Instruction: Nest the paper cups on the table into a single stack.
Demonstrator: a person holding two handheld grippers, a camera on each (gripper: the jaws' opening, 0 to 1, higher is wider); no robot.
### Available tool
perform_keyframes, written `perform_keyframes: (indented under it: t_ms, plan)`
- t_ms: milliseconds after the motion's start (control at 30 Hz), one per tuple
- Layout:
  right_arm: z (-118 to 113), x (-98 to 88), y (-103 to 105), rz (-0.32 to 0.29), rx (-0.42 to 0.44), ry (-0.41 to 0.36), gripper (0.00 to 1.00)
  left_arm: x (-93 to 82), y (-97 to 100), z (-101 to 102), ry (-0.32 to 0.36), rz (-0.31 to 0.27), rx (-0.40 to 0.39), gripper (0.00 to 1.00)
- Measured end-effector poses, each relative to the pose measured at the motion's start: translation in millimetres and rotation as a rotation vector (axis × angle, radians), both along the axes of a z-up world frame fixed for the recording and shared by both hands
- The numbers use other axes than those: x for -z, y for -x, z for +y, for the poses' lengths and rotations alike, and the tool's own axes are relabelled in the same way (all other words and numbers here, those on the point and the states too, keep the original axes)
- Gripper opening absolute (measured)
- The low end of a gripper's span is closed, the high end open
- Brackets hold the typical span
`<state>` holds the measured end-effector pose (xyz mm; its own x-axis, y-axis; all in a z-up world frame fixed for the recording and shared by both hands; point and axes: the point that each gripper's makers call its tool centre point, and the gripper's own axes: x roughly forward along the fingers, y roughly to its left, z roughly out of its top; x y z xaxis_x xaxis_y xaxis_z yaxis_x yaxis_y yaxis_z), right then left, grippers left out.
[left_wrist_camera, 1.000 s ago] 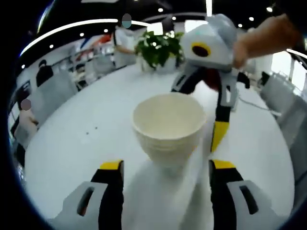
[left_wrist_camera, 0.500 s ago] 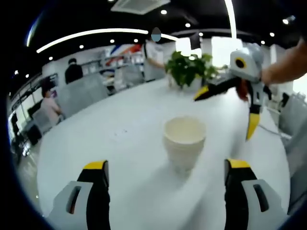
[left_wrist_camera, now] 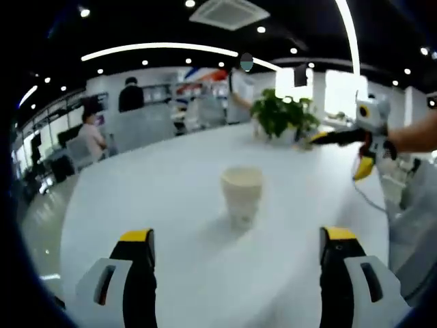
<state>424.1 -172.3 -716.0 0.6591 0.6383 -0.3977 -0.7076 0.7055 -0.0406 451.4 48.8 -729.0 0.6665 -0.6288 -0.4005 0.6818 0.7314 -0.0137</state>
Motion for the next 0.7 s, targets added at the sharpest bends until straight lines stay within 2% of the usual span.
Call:
perform_keyframes:
  t_ms: [67,133,200,233,433,533,567,633,700]
  plan:
    - [-2,-4.0,5,-0.009,0.019,0.015,1.00,-6.9,4.8,9,0.007,-0.026,-0.025,0.98]
    - [-6,-6.6,9,-0.035,0.027,0.039,1.00,-8.4,11.2,16,0.011,-0.026,-0.038,0.98]
    - [-9,-9.8,18,-0.049,0.033,0.034,1.00,-12.3,21.5,20,0.065,-0.023,-0.061,0.98]
    - [-9,-10.3,21,-0.051,0.034,0.030,1.00,-12.1,25.3,21,0.068,-0.024,-0.060,0.98]
    - [-18,-9.8,42,-0.072,0.062,-0.032,1.00,-8.1,56.1,24,0.060,-0.031,-0.045,0.98]
    - [-23,-5.5,54,-0.028,0.109,-0.084,1.00,-7.4,70.0,31,0.062,-0.047,-0.064,0.98]
    - [-22,-6.0,57,-0.039,0.104,-0.093,1.00,-7.3,75.5,32,0.064,-0.045,-0.066,0.98]
    - [-24,-2.6,67,-0.076,0.074,-0.054,1.00,-6.1,84.0,33,0.060,-0.036,-0.055,0.98]
    - [-26,-1.5,74,-0.081,0.071,-0.060,1.00,-5.6,87.1,35,0.039,-0.039,-0.041,0.98]
